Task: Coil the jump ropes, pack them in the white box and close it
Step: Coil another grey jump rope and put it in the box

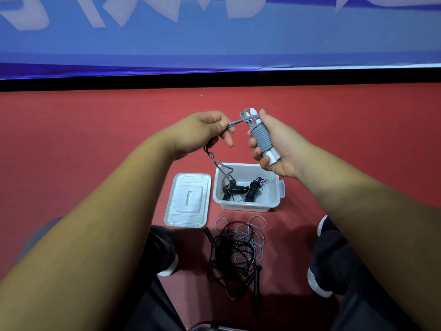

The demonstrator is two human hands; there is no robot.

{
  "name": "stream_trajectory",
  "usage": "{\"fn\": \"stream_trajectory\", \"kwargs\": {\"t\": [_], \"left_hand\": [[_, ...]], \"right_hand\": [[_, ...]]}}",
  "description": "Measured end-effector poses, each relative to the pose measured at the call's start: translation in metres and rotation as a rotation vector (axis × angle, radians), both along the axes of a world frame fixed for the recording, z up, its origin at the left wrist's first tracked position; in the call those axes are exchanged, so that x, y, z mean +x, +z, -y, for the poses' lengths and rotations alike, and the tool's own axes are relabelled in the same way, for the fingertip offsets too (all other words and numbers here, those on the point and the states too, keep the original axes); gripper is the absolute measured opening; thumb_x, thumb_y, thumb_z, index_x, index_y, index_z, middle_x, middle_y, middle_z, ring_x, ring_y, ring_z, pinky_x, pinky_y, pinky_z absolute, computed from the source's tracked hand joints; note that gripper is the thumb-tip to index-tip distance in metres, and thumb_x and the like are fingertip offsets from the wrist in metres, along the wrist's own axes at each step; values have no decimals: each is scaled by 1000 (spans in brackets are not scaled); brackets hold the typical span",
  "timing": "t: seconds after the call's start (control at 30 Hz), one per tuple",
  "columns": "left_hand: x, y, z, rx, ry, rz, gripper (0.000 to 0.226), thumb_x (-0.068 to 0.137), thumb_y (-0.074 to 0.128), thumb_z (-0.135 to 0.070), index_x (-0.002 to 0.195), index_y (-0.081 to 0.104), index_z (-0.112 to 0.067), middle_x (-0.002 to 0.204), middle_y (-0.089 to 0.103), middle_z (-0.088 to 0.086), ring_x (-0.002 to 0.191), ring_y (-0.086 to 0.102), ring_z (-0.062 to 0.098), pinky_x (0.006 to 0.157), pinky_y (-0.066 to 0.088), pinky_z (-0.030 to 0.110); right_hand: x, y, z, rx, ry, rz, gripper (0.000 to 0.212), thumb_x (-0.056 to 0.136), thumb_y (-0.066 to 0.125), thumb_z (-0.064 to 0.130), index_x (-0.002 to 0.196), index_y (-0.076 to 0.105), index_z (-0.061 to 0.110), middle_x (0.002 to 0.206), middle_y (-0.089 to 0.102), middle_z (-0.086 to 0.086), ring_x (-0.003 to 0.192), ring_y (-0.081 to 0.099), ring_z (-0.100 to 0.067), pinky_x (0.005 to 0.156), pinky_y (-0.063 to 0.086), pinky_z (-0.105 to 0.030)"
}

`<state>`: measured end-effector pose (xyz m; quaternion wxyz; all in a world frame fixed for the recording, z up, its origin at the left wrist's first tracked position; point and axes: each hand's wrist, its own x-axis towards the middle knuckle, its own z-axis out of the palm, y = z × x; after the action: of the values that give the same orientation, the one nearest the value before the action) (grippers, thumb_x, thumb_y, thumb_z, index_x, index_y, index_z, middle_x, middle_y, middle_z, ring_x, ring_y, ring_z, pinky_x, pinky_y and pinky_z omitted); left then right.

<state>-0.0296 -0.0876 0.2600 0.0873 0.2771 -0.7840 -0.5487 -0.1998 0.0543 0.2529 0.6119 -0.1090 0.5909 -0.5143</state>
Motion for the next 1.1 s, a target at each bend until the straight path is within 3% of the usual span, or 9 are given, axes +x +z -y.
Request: {"fn": "stream_trajectory", "kwargs": {"t": [0.17, 0.3, 0.4, 0.53, 0.6, 0.73, 0.87, 1.03, 1.1], "left_hand": [[2, -3, 3, -35, -28, 96, 15, 108, 55, -13, 116, 65, -5, 105, 80, 4, 75, 52, 13, 73, 45, 29], [5, -7, 9, 5, -20, 140, 19, 102, 63, -7, 119, 71, -12, 107, 80, 3, 93, 62, 14, 87, 48, 35], [7, -7, 8, 14, -30, 151, 25, 99, 67, -5, 122, 73, -15, 107, 80, 4, 91, 66, 9, 84, 52, 25], [9, -9, 8, -7, -45, 184, 28, 96, 72, -7, 121, 76, -21, 106, 80, 2, 98, 68, 12, 96, 56, 30], [9, -10, 7, 12, -35, 183, 28, 95, 74, -8, 118, 78, -22, 105, 81, 3, 96, 68, 13, 93, 57, 29], [8, -9, 1, 42, -24, 220, 24, 93, 77, -10, 114, 80, -22, 95, 80, 8, 74, 64, 11, 67, 52, 20], [8, -10, 0, 104, -8, 259, 14, 96, 73, -14, 109, 80, -16, 94, 81, 10, 73, 68, 10, 73, 51, 27], [6, -18, -2, 132, 27, 252, 21, 98, 72, -17, 103, 75, 3, 91, 76, 14, 79, 64, 22, 69, 59, 26], [6, -19, -2, 177, 30, 219, 12, 98, 71, -13, 94, 79, -5, 92, 74, 15, 83, 64, 25, 80, 60, 35]], "right_hand": [[1, 2, -2, -18, 33, -25, 55, 94, 55, 76, 105, 62, 23, 71, 56, 5, 48, 40, -8, 38, 25, -16], [2, 2, -1, -25, 57, -46, 66, 91, 58, 79, 111, 69, 17, 71, 55, 5, 47, 37, -8, 38, 24, -16], [3, 1, -1, -30, 76, -56, 64, 90, 59, 79, 105, 68, 18, 71, 54, 5, 47, 37, -8, 39, 23, -17], [3, 1, -2, -28, 124, -63, 63, 86, 61, 83, 94, 64, 21, 70, 54, 6, 46, 37, -8, 39, 22, -17], [3, 1, -3, -25, 135, -60, 63, 85, 61, 84, 93, 63, 22, 70, 54, 6, 47, 37, -9, 40, 21, -17], [1, 1, -3, -18, 167, -34, 49, 90, 62, 71, 90, 62, 22, 71, 52, 6, 48, 33, -10, 40, 20, -17], [0, 1, -4, -16, 202, 18, 37, 91, 57, 56, 88, 62, 20, 73, 50, 6, 48, 32, -10, 40, 20, -17], [2, 6, -8, -19, 378, 85, 40, 94, 52, 54, 89, 68, 17, 73, 45, 5, 46, 28, -8, 44, 11, -19], [5, 7, -10, -6, 475, 126, 48, 96, 49, 54, 94, 76, 14, 72, 42, 5, 44, 27, -7, 41, 11, -18]]}}
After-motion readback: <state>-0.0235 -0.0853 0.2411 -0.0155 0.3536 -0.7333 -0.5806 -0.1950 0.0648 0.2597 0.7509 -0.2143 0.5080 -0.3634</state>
